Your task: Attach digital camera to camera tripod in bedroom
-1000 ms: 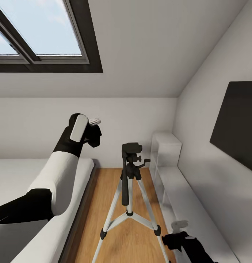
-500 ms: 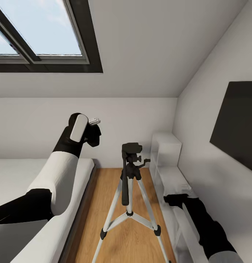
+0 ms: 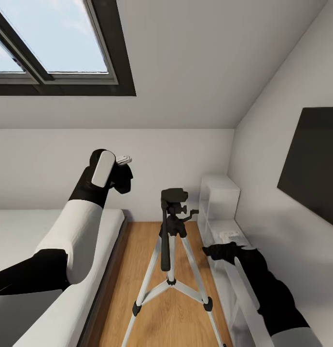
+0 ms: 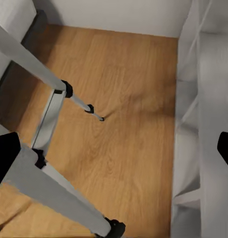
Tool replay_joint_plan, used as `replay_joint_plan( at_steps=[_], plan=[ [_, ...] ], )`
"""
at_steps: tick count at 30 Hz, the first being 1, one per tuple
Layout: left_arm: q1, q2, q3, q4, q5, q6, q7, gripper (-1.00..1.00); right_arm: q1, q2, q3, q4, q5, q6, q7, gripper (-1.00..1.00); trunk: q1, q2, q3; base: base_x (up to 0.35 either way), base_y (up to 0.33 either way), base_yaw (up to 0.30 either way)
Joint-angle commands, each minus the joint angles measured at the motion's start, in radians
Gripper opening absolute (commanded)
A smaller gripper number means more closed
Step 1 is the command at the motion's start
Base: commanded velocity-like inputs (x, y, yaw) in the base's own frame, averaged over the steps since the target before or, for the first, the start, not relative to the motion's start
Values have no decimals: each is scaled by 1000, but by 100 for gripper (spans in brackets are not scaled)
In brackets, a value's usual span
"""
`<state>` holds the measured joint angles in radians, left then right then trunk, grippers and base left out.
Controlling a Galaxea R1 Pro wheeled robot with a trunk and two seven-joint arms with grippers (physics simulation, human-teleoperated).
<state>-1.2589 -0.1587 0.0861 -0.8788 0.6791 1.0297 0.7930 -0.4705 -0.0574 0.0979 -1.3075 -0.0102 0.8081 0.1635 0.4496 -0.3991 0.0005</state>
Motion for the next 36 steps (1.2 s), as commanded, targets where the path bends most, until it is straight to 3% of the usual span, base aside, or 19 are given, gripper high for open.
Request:
replay_joint_plan(
  at_steps=[1,8,20,36],
  plan=[
    [0,-1,3,0,11,2,8,-100,0,-1,8,4,-1,5,29,100,0,-1,0,0,0,0],
    [0,-1,3,4,15,1,8,-100,4,-7,22,102,11,-7,96,100,0,-1,0,0,0,0],
    [0,-2,3,6,18,1,8,-100,5,-3,31,300,16,-183,106,100,0,-1,0,0,0,0],
    [0,-4,3,8,19,1,8,-100,5,-1,73,333,13,-215,111,100,0,-1,0,0,0,0]
  ],
)
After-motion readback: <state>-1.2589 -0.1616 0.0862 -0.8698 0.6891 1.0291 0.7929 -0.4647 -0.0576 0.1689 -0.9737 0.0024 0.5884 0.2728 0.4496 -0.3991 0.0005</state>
